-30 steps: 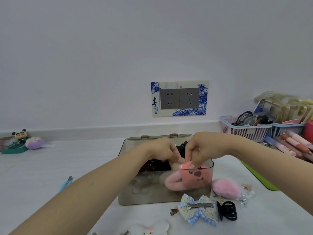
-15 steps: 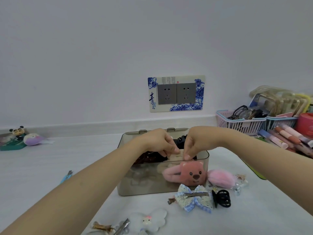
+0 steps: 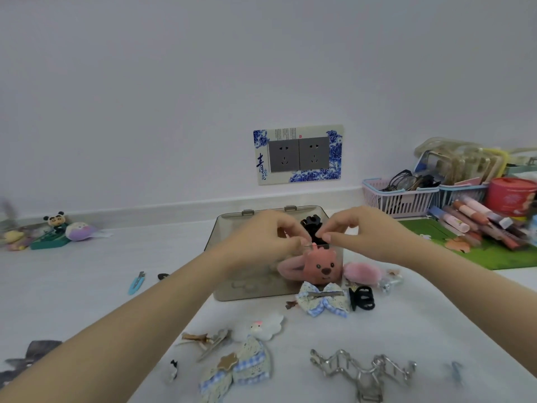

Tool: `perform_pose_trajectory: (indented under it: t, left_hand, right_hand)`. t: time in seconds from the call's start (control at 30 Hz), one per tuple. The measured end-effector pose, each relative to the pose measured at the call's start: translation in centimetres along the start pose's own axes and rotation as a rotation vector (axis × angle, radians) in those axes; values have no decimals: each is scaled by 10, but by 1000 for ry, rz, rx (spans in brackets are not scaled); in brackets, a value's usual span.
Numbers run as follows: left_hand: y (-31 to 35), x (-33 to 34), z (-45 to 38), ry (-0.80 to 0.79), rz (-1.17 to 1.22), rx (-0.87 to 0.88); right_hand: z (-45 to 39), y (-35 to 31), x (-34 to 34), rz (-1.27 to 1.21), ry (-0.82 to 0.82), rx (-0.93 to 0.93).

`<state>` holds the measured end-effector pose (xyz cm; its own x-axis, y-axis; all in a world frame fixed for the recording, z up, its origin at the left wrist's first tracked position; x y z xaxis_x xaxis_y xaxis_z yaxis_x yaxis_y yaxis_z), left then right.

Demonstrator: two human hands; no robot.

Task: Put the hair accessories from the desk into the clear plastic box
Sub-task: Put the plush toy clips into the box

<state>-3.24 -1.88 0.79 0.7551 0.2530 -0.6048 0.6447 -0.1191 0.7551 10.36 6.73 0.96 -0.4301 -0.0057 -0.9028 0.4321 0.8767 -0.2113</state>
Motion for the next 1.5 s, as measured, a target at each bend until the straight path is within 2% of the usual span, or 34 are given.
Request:
perform_pose_trajectory:
  t: [0.1, 0.17, 0.33, 0.43, 0.53, 0.8, 1.07, 1.27, 1.5]
  left_hand:
    - [-10, 18, 12, -86, -76, -65]
    - [-7, 31, 17, -107, -164, -43]
    - [-7, 59, 23, -200, -259, -43]
    - [-16, 66, 22, -202, -281, -48]
    - [-20, 67, 19, -190, -286, -49]
    - [-22, 70, 22, -149, -219, -54]
    - [-15, 44, 29, 5, -22, -47]
    - [-3, 12, 30, 95, 100, -51]
    - [4, -29, 27, 189, 272, -89]
  right_hand:
    - [20, 1, 6, 35, 11, 25]
    - [32, 5, 13, 72, 23, 26]
    - [45, 8, 50, 185, -203, -74]
    - [47, 8, 55, 200, -247, -50]
    - [45, 9, 54, 200, -246, 15]
    - [39, 10, 62, 178, -144, -24]
    - [38, 12, 40, -158, -21, 95]
    - [27, -1, 18, -433, -5, 164]
    - [-4, -23, 1, -574, 1, 143]
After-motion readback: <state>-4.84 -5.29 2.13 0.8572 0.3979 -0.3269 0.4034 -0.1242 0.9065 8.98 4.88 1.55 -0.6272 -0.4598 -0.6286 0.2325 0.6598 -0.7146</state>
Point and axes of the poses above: each hand's wrist, its own z-axis away from the middle knuckle, its own x-axis out of the palm, y = z × x, the point moved 5 cm from there along -z, towards the middle knuckle, and after that the axes turned 15 degrees about z, right-handed, at the moved point
